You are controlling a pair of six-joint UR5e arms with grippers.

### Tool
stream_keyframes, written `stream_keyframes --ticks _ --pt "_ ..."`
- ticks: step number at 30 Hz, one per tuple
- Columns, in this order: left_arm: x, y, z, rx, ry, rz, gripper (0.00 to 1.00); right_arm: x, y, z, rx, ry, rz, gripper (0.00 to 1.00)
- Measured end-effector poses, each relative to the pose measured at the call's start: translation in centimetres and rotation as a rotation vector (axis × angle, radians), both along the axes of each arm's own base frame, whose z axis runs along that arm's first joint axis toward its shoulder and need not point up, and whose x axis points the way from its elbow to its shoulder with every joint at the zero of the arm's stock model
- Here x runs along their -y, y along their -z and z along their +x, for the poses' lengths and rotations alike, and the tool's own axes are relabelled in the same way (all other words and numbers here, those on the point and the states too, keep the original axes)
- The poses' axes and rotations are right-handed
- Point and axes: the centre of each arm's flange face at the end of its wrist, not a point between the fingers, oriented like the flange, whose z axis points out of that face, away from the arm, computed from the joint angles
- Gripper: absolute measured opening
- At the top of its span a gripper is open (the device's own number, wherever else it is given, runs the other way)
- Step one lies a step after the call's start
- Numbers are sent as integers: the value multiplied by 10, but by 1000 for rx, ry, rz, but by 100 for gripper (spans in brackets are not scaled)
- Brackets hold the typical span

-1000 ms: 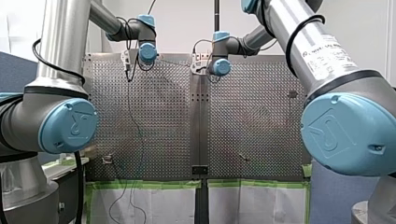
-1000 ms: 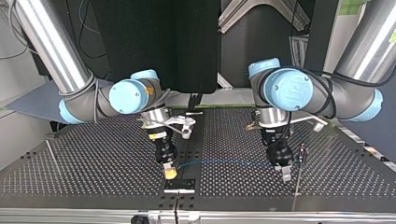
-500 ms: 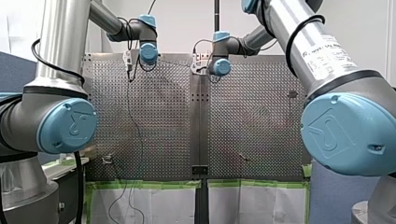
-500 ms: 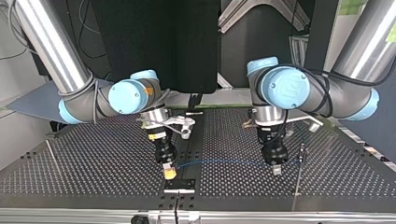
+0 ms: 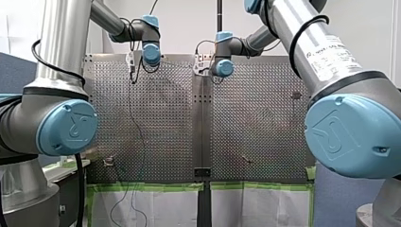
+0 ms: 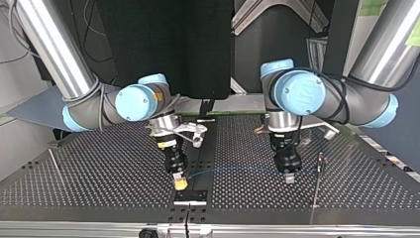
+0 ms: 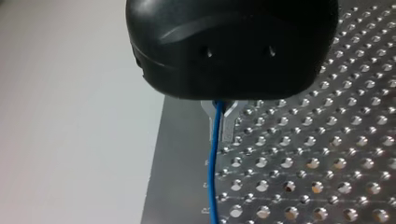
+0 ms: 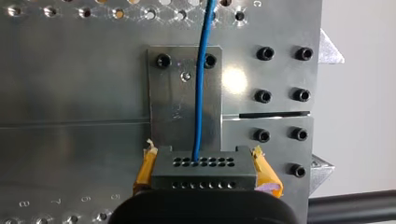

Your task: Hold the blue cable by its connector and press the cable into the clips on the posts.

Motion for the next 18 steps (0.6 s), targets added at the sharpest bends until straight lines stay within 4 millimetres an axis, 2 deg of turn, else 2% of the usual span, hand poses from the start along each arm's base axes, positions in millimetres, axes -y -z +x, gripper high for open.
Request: stream_keyframes --ticks 8,18 --pt "4 14 0 -28 -2 25 0 0 6 -2 -8 4 10 0" --pt "10 36 -4 -33 8 29 0 -1 28 -7 -34 12 42 0"
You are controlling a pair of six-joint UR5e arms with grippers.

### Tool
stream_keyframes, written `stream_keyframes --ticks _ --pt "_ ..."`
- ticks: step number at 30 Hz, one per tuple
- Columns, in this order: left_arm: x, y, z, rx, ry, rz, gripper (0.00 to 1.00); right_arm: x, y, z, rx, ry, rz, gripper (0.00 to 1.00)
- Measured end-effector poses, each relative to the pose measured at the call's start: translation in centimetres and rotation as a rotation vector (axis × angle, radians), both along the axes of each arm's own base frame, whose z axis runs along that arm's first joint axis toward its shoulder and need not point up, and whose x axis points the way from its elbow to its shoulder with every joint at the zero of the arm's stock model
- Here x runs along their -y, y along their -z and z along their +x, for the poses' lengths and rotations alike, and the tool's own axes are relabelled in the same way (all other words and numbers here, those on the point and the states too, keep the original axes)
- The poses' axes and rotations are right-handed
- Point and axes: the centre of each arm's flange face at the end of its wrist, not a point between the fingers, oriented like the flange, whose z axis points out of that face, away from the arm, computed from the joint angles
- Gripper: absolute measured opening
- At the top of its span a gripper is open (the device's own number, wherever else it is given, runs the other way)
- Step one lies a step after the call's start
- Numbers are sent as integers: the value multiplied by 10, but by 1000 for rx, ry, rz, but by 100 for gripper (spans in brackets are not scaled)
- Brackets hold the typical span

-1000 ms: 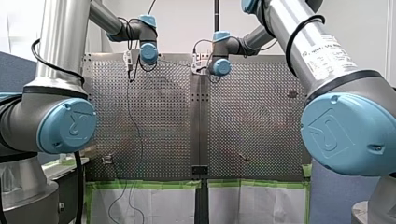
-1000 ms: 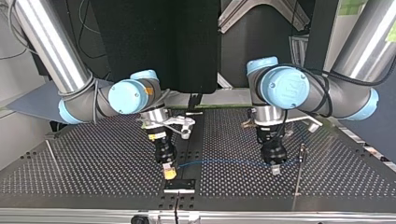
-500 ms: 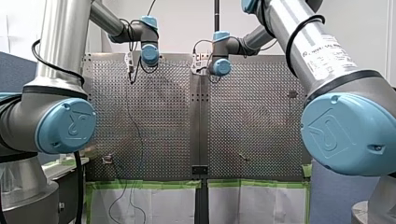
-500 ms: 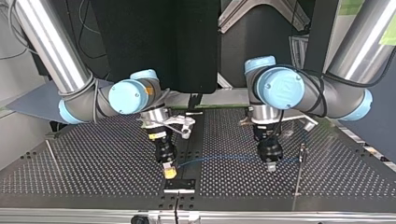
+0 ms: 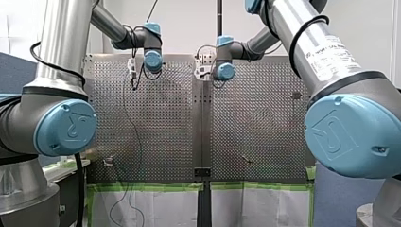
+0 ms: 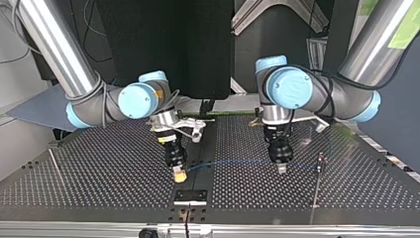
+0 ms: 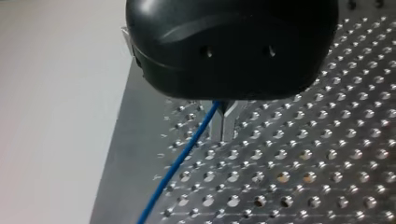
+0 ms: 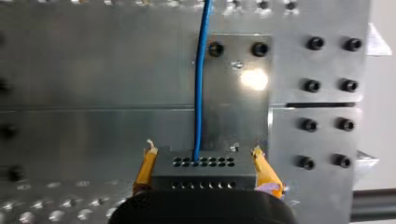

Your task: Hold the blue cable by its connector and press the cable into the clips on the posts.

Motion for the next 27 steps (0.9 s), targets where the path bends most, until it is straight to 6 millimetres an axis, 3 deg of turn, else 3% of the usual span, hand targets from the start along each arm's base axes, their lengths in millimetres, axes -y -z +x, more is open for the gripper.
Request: stream_keyframes --ticks 12,27 --pt "26 52 4 -85 36 46 0 -10 39 -6 -48 1 58 0" --pt "47 77 -13 -86 76 51 0 -29 102 -21 -129 10 144 0"
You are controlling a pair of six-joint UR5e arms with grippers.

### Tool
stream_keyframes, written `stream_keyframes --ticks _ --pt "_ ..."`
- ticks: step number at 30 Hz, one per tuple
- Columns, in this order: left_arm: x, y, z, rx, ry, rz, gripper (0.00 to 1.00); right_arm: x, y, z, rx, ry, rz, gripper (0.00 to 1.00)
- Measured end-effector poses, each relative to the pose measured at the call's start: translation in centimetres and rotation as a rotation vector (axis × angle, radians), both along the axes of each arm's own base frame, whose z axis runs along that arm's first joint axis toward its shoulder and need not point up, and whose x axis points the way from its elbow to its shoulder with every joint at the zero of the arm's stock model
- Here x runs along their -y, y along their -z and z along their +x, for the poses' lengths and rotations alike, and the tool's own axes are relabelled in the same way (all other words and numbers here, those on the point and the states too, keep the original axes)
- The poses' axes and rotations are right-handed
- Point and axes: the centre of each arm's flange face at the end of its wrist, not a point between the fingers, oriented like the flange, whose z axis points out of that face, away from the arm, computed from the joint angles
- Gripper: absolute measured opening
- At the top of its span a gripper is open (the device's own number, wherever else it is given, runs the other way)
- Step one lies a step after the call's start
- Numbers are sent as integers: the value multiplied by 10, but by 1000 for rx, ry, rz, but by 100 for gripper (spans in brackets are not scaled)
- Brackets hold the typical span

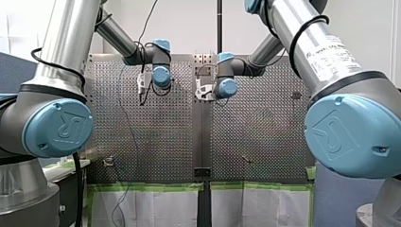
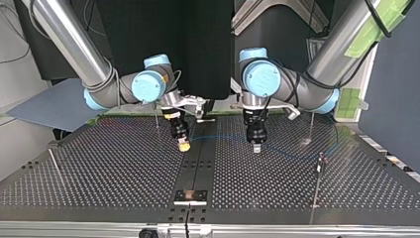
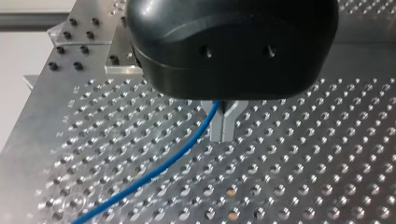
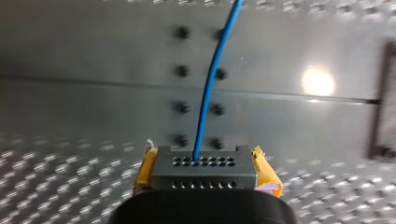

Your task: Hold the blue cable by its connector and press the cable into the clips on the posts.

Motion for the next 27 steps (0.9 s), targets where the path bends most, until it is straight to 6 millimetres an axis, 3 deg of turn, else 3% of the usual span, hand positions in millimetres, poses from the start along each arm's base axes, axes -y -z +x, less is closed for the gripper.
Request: stream_keyframes --ticks 13,23,27 --pt "7 21 -13 -7 22 3 0 -7 46 -22 -26 36 23 0" --pt "24 69 -19 -69 55 31 0 -13 81 -43 -36 102 23 0" --pt "31 79 -23 -67 68 30 0 -15 94 -54 -40 130 24 0"
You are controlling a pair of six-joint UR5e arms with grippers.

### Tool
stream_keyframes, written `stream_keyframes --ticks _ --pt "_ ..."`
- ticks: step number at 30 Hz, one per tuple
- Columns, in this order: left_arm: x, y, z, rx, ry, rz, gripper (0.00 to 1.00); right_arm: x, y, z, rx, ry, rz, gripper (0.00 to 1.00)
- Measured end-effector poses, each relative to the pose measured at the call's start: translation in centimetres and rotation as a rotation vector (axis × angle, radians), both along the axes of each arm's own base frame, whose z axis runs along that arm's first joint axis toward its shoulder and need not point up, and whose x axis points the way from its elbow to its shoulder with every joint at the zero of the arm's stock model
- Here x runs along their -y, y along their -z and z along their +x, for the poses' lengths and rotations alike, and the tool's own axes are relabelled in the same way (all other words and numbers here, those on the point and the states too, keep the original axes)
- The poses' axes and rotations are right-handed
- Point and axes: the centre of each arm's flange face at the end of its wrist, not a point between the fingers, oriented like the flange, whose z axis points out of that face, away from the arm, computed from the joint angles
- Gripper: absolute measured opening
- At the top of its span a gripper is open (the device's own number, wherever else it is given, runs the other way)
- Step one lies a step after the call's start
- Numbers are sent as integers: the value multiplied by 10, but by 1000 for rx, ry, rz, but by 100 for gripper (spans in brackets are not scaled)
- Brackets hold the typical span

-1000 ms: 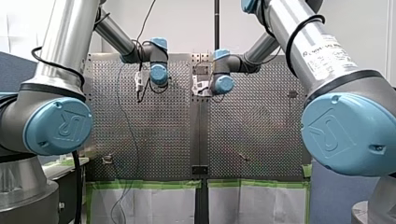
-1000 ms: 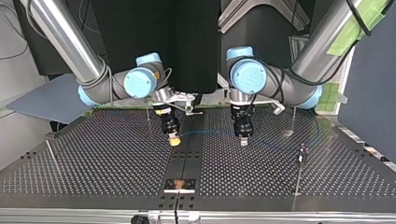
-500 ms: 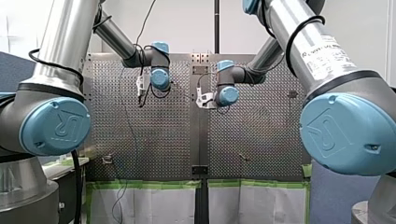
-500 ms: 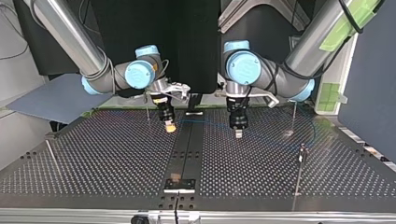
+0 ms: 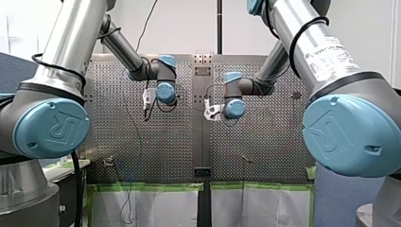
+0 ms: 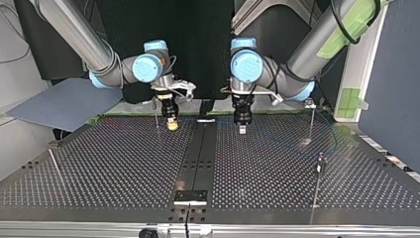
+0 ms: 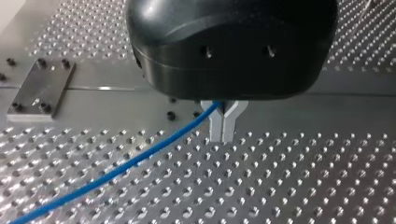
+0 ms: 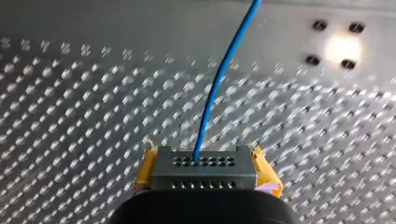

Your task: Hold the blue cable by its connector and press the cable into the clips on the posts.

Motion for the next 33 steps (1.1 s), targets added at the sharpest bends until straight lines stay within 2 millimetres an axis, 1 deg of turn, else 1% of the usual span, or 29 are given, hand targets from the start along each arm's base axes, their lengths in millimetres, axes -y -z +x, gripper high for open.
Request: stream_keyframes --ticks 7,13,18,27,33 --pt "5 13 -9 0 14 0 0 -11 25 -15 -19 21 23 0" --pt "13 40 -12 -25 31 22 0 -27 47 -27 -42 27 54 0" --pt "26 63 -14 -32 55 19 0 -38 62 -36 -53 41 66 0" --pt "48 101 -25 -69 97 29 0 -52 88 -61 -76 73 96 0" --pt "63 127 -32 -77 126 19 0 -61 104 -81 -110 94 125 0"
